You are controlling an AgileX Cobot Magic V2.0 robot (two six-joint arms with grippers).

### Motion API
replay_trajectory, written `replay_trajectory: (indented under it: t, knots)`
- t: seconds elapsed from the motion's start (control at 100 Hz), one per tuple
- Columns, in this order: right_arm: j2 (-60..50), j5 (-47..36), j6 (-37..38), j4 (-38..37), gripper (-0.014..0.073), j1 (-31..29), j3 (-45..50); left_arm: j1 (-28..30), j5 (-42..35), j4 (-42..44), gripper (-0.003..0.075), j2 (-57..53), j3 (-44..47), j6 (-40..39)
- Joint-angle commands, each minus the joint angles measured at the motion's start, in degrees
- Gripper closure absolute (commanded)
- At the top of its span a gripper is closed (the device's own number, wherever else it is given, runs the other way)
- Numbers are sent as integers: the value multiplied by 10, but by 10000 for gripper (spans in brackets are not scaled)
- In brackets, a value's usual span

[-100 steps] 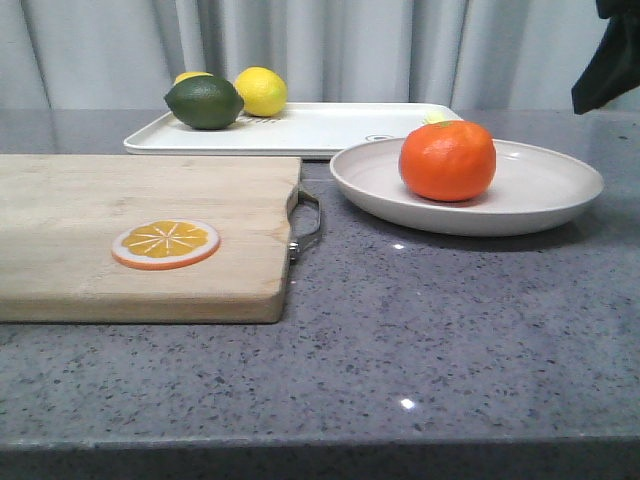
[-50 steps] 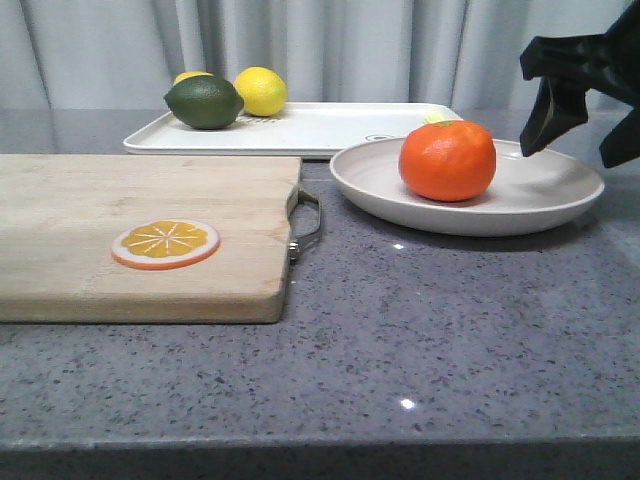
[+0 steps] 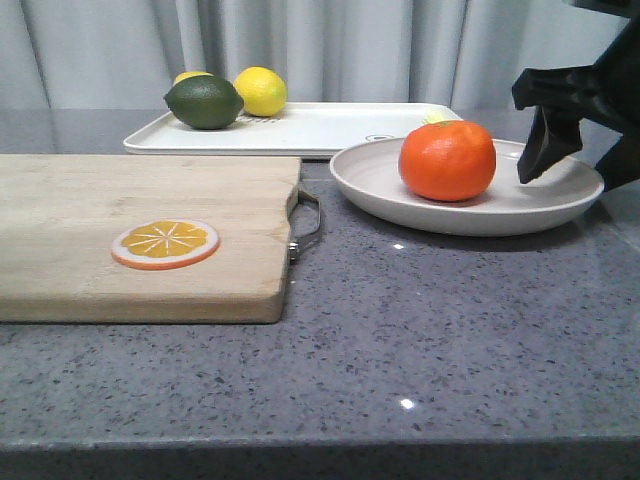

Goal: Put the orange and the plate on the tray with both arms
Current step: 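Move the right gripper to the plate rim farthest from the tray and grasp it, then lift the plate with the orange using the right gripper and carry it onto the tray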

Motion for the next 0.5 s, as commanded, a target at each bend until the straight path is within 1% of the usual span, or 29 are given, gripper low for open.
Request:
replay_trajectory:
  t: [0.0,0.12,0.24,0.36,0.44,0.49]
  knots:
    - [-19,-16,-1,6,199,0,-19,1,-46,-5,29,-2,-15,-1]
    - [-19,-14,-1,6,380,0,-19,1,-46,-5,29,-2,-15,-1]
    - [-19,-14,-1,6,513,0,-19,1,-46,-5,29,-2,-15,-1]
    - [-19,-18,-1,6,609,0,-19,1,-46,-5,29,-2,-15,-1]
    - [-19,-16,-1,6,656,0,-23,1,-46,-5,29,-2,-15,-1]
    - [-20,-9,-1,8,662,0,-28,1,-46,-5,29,-2,-15,-1]
